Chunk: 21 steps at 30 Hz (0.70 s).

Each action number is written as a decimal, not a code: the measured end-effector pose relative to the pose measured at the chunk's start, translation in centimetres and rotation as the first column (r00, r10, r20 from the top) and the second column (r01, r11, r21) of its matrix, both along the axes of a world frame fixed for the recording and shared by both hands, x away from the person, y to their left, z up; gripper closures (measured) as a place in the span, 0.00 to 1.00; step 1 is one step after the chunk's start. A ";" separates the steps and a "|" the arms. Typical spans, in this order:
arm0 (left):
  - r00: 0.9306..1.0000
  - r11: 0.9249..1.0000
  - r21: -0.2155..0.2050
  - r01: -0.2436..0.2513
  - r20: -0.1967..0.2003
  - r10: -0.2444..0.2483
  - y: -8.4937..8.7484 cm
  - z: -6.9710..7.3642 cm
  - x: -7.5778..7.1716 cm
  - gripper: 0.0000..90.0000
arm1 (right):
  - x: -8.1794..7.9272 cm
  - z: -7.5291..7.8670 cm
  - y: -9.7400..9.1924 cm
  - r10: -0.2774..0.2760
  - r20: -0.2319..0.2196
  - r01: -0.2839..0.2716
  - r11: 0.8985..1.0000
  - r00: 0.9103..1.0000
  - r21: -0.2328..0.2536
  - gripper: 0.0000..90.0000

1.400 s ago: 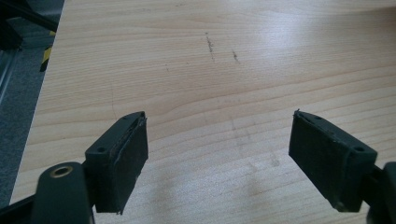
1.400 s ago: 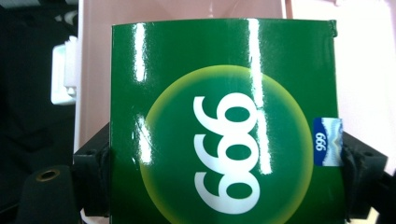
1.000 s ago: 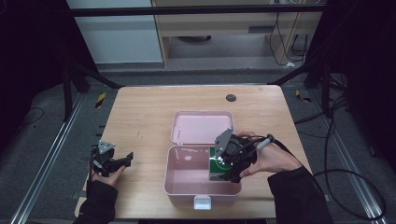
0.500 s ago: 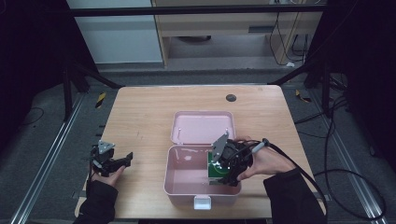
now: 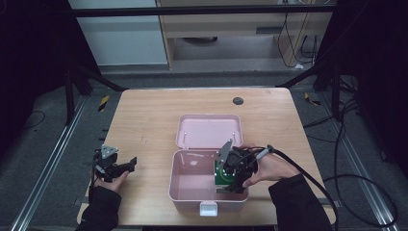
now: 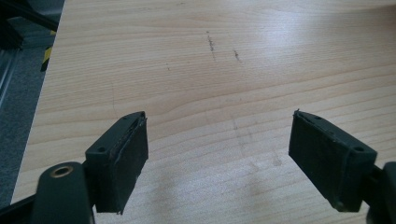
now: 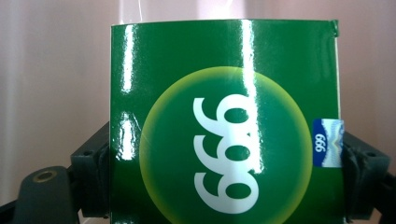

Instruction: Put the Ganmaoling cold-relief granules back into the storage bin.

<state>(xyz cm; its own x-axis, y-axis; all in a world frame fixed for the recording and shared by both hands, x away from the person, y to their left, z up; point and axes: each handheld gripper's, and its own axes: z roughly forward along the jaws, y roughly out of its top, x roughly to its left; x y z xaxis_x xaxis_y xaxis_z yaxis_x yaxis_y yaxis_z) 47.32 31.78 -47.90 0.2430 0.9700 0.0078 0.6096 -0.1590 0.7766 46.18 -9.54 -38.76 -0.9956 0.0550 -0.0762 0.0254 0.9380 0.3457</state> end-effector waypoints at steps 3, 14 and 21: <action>1.000 1.000 0.000 0.000 0.000 0.000 0.0 0.0 0.0 0.21 | 0.1 -0.3 0.1 0.003 0.002 -0.003 1.000 1.000 -0.017 0.16; 1.000 1.000 0.000 0.001 0.000 -0.001 0.0 0.0 0.0 0.21 | 0.5 -1.3 0.5 0.001 0.005 -0.001 0.997 1.000 -0.079 0.14; 1.000 1.000 0.000 0.002 -0.002 -0.002 0.0 0.0 0.0 0.21 | 0.3 0.4 -0.2 -0.027 0.017 0.027 0.999 0.999 0.026 0.14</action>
<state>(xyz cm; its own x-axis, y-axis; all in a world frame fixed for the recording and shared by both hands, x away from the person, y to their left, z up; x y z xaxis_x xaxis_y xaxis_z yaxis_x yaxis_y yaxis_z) 47.33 31.74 -47.91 0.2450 0.9695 0.0079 0.6105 -0.1606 0.7755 46.46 -9.74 -38.40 -0.9922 0.0840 -0.0919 0.0442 0.9277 0.3706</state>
